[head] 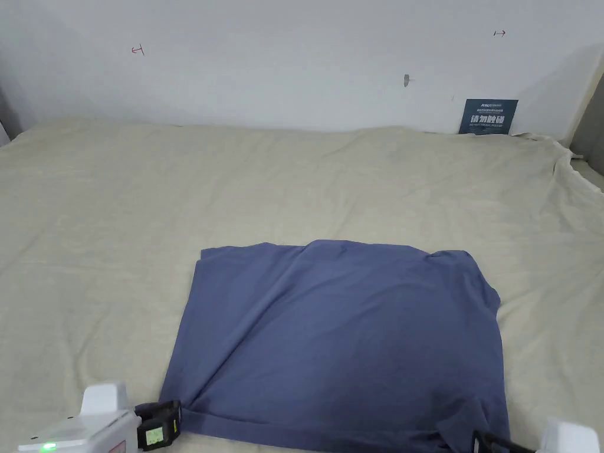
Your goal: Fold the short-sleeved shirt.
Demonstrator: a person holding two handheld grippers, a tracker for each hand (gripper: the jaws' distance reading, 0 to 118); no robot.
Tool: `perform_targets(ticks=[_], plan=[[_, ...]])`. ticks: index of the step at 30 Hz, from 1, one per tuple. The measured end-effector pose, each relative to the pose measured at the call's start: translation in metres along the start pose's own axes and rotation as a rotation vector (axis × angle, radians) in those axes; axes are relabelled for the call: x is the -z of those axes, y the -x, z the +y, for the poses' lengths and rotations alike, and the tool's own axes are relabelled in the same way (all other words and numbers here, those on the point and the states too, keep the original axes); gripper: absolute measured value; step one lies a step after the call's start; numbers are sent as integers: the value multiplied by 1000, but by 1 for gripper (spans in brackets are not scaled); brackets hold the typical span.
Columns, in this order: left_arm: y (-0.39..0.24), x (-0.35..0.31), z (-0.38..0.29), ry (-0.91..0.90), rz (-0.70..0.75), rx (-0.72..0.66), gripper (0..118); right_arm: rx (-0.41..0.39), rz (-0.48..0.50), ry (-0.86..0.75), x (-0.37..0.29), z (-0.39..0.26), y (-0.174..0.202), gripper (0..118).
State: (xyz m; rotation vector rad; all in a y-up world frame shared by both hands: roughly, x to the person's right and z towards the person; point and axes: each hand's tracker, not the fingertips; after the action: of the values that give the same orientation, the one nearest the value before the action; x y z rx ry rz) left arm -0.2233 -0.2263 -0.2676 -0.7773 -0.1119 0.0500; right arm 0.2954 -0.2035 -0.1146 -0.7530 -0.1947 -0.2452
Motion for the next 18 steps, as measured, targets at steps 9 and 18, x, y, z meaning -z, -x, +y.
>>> perform_targets(ticks=[9,18], plan=[[-29,-50,54,-266,41,-18,109,-83,-24,-286,-53,64,23,92],[-48,-60,51,-415,18,-20,6,-165,-136,-425,-60,68,57,3]])
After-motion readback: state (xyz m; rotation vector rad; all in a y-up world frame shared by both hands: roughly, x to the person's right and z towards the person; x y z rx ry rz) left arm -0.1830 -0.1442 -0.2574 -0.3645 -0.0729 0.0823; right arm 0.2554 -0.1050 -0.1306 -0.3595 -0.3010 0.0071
